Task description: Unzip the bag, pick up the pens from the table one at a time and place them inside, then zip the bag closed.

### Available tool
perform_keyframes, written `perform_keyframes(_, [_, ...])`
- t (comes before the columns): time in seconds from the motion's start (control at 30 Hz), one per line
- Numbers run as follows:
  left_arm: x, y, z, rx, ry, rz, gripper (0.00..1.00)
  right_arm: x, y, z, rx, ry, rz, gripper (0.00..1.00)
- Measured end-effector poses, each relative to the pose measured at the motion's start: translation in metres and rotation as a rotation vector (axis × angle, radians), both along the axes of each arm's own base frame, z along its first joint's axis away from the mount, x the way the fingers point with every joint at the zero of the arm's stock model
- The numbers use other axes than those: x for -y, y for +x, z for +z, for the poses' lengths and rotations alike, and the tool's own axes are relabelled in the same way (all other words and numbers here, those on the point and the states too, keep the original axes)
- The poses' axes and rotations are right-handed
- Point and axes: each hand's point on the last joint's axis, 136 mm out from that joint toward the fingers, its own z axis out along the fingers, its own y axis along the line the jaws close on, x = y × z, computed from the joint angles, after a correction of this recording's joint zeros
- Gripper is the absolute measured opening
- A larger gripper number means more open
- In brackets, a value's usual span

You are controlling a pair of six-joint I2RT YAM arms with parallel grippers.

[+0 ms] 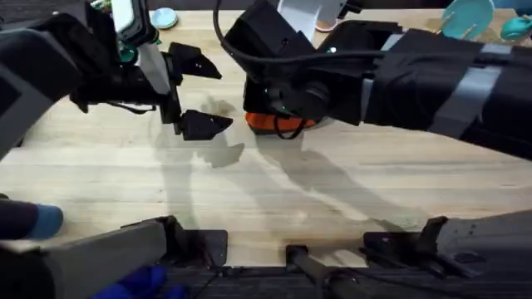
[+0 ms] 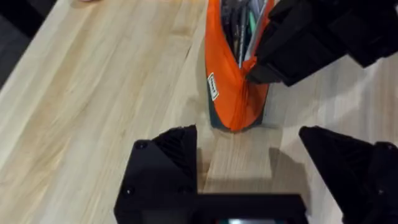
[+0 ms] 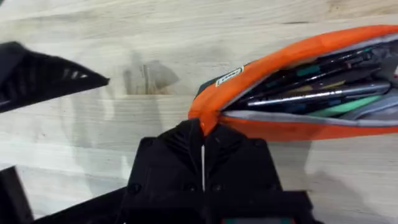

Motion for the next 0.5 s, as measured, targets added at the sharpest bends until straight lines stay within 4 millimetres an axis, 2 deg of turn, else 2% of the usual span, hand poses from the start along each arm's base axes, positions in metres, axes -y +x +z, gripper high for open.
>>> perform_keyframes(0.5, [0.010,0.011,-0.028,-0.045,-0.203,-0.082,0.993,0.000,0.000,0.000,0.004,-0.005,0.004,0.031])
